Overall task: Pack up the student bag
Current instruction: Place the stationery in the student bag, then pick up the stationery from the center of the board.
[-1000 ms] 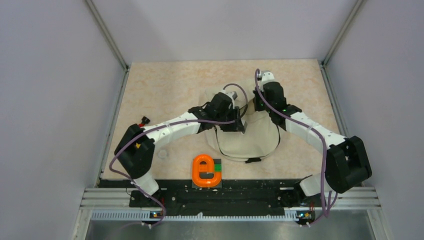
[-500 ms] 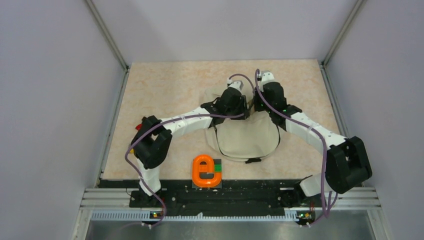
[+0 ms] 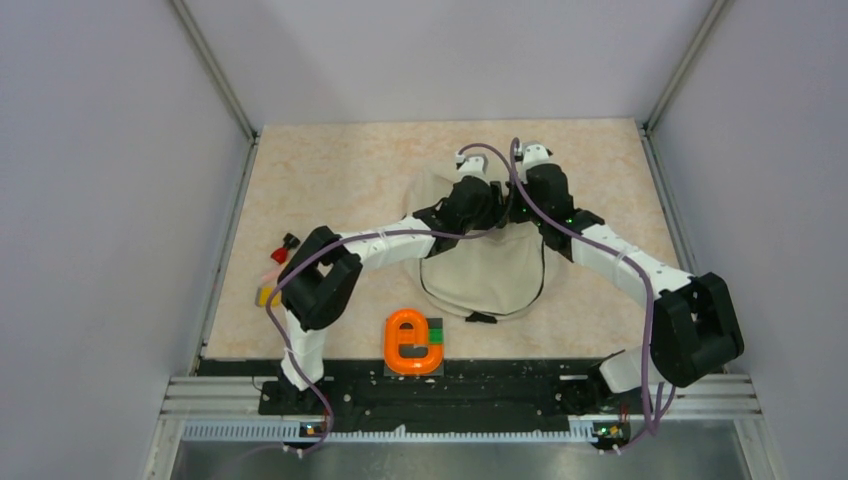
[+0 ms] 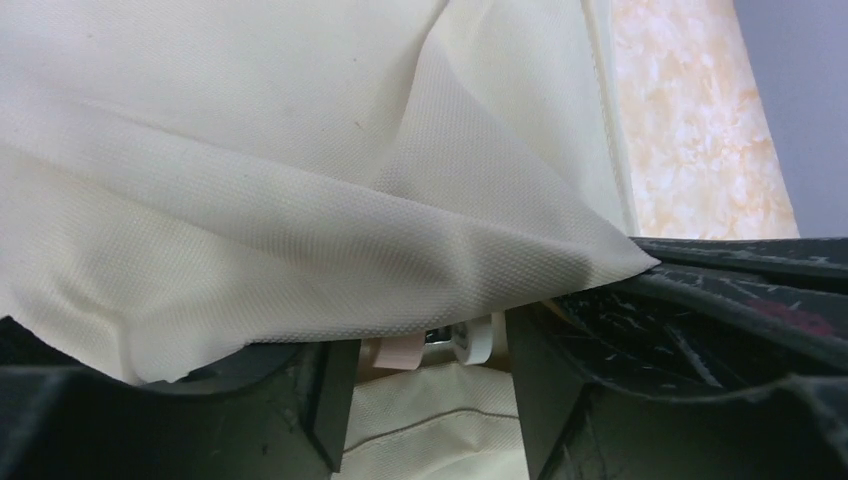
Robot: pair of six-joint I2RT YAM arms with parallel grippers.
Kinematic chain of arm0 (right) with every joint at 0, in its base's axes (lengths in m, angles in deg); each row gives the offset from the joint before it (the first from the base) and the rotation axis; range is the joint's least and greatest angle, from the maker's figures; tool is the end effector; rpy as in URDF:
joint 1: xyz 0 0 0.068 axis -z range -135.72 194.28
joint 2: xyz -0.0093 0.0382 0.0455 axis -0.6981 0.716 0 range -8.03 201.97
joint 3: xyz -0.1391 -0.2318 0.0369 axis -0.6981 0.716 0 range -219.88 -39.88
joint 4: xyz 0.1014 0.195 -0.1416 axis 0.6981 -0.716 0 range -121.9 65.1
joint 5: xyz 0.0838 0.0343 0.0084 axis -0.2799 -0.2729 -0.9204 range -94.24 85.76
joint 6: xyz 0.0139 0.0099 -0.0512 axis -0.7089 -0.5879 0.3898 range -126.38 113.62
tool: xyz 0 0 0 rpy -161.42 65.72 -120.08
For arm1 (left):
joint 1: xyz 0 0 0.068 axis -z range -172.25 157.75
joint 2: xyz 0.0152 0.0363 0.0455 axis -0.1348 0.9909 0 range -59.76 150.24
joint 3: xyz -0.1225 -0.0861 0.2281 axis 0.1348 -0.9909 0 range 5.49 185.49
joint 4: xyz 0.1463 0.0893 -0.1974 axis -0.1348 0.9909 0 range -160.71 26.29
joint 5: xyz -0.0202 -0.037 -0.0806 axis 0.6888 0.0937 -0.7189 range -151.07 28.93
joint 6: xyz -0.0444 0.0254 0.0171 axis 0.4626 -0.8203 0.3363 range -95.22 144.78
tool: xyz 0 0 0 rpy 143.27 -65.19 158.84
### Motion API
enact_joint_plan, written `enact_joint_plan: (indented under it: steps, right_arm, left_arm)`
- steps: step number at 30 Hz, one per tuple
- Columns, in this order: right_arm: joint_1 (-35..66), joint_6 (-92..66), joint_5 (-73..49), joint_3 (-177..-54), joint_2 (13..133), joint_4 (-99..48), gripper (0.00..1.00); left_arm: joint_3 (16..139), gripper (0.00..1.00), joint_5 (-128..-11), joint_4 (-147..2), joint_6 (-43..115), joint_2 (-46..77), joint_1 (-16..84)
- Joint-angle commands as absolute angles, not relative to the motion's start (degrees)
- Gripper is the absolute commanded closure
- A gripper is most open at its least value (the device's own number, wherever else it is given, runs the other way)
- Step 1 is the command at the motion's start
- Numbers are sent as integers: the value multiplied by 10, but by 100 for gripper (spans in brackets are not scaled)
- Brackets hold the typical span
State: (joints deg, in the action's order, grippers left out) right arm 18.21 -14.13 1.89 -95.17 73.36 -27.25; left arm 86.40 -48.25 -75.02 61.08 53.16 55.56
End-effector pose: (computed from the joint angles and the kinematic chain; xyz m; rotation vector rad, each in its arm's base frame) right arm 0.2920 0.1385 0.2685 -0.2648 2.0569 0.2529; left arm 0.3138 -0.3346 0.2272 0.0691 2.1107 -0.6772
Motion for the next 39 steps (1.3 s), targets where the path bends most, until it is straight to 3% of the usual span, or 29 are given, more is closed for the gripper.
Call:
enact_joint_plan:
  steps: [1, 3, 15, 19, 24, 29, 39]
  right_arm:
    - [185, -150, 8, -977, 717, -247, 100]
    - [185, -149, 8, -977, 718, -247, 100]
    - [185, -148, 14, -971, 722, -247, 100]
    - [185, -149, 15, -966, 721, -247, 100]
    - [185, -149, 8, -964, 723, -247, 100]
    - [185, -150, 7, -960, 726, -247, 100]
    - [185, -151, 1, -959, 734, -246, 100]
  left_arm:
    - [842, 37, -472, -793, 592, 506, 548]
    - [815, 32, -490, -805, 584, 485, 548]
    - [687, 32, -523, -791, 518, 310, 561]
    - [650, 31, -501, -700, 513, 232, 561]
    - [640, 30, -405, -479, 557, 155, 556]
    - [606, 30, -370, -294, 674, 95, 514]
    - [453, 35, -368, -227, 761, -42, 374]
